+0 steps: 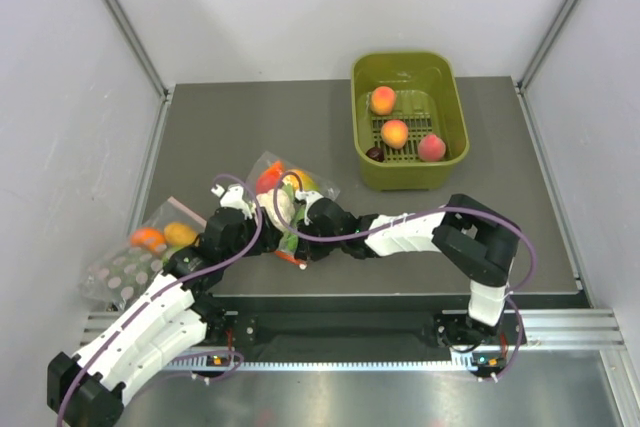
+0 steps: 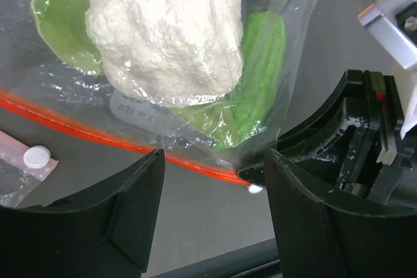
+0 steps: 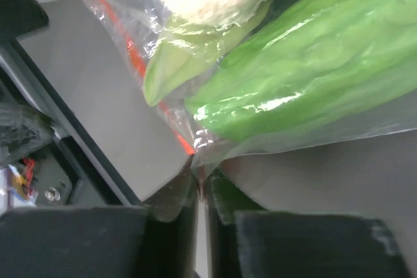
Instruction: Open the zip-top bag and remove the fake food
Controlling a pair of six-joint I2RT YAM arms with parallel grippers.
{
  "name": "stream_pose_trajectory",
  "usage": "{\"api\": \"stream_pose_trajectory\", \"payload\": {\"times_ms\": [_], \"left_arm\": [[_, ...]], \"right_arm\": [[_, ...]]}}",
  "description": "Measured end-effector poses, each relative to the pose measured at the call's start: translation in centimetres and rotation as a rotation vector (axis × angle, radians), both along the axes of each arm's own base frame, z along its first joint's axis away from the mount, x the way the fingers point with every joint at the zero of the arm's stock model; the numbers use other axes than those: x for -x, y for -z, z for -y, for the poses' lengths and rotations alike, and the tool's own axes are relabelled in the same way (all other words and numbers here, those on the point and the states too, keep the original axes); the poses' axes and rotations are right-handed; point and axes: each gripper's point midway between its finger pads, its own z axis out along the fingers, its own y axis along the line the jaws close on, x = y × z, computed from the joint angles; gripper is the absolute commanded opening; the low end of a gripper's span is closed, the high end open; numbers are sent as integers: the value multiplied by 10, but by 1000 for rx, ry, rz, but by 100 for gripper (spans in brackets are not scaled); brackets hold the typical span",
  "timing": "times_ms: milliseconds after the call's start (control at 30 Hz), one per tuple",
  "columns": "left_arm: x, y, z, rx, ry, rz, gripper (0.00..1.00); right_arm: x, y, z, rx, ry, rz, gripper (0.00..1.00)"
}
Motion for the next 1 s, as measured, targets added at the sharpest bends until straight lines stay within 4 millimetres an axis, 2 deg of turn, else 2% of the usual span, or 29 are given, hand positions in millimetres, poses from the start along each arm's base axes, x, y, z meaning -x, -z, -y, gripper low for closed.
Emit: {"api": "stream_pose_trajectory", "payload": {"times_ms": [267,367,433,500,600,667,800,900,1000], "left_arm": [[4,-3,15,14,100,35,66],[4,-11,21,22,138,76,66],[4,-18,24,21,160,103,67],[0,-29,27,20,176,134,67],[-8,-56,34,27,201,201,67],[-15,-77,39,31,222,252,68],[-21,-116,51,23,291,343,68],[-25,-139,61,-5,358,403,68],[-24,-154,75,-48,452,452,67]], "right_arm": [[1,-8,-2,-20,3,-5,0],[-1,-29,3,-34,10,24,0],[-6,-52,6,-52,19,56,0],[-13,-80,9,-88,29,90,0],[-29,-120,21,-150,60,135,0],[-38,-136,33,-172,84,151,0],[-53,-152,55,-183,108,154,0],[-57,-152,65,-184,103,122,0],[-58,-152,70,-196,88,86,0]]}}
